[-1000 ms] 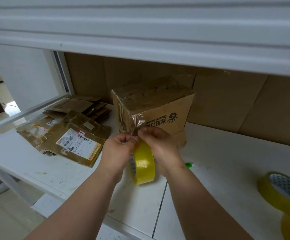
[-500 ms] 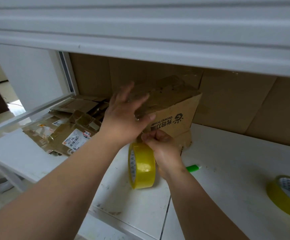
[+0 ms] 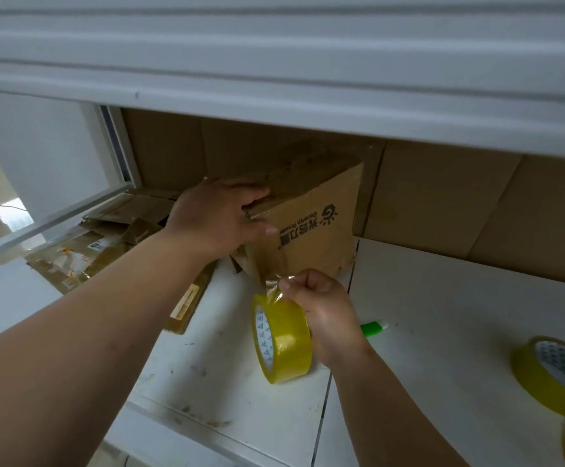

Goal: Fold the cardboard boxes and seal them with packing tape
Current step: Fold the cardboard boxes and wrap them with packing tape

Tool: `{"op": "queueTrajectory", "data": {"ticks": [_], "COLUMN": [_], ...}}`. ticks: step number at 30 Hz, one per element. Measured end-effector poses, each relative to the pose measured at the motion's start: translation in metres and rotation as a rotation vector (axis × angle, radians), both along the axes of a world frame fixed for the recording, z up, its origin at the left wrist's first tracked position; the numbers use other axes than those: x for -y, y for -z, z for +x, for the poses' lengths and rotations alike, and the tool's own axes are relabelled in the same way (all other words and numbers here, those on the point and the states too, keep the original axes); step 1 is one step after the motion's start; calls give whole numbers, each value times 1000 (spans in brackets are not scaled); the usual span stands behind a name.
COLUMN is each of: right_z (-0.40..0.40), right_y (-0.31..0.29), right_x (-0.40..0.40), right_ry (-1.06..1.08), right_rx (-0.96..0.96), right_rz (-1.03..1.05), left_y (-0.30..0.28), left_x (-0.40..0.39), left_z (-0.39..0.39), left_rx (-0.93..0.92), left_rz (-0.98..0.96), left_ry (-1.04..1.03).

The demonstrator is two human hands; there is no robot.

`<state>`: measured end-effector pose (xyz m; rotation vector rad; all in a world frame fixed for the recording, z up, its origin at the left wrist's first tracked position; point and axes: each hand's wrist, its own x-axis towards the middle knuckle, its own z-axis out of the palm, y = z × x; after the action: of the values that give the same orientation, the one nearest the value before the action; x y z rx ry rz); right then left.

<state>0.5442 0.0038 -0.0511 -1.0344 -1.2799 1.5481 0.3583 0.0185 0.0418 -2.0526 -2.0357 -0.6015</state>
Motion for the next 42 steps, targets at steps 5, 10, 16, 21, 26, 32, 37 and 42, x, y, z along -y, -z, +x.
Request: {"op": "queueTrajectory", "data": {"ticks": [5,10,16,21,26,32,37,42], "right_z": [-4,-1,-7,-19,-23,-8,16,37], "right_y": [-5,-9,-29,-39,-40,-33,-31,-30], "right_x": [-4,-6,-13,-23,-30,-24,-19,-13], "right_ry": [13,20,-2,-1,41,74,216,420], "right_rx": [-14,-19,-24,129,227,100,95,22], "right_rz": [25,71,222,403,435,299,253,315], "left_y": [5,7,-6,-3,8,9,2,-4], "left_x": [0,2,3,4,7,13,29,40], "left_z": [0,-7,-22,-24,-20,-21,-44,-64], "left_rx": [-15,-16,34,47,150,307,453,664], "left_rz": [-2,-62,-148,-122,-43,27,18,-1], "left_ry": [36,75,177,194,176,141,194,237]}}
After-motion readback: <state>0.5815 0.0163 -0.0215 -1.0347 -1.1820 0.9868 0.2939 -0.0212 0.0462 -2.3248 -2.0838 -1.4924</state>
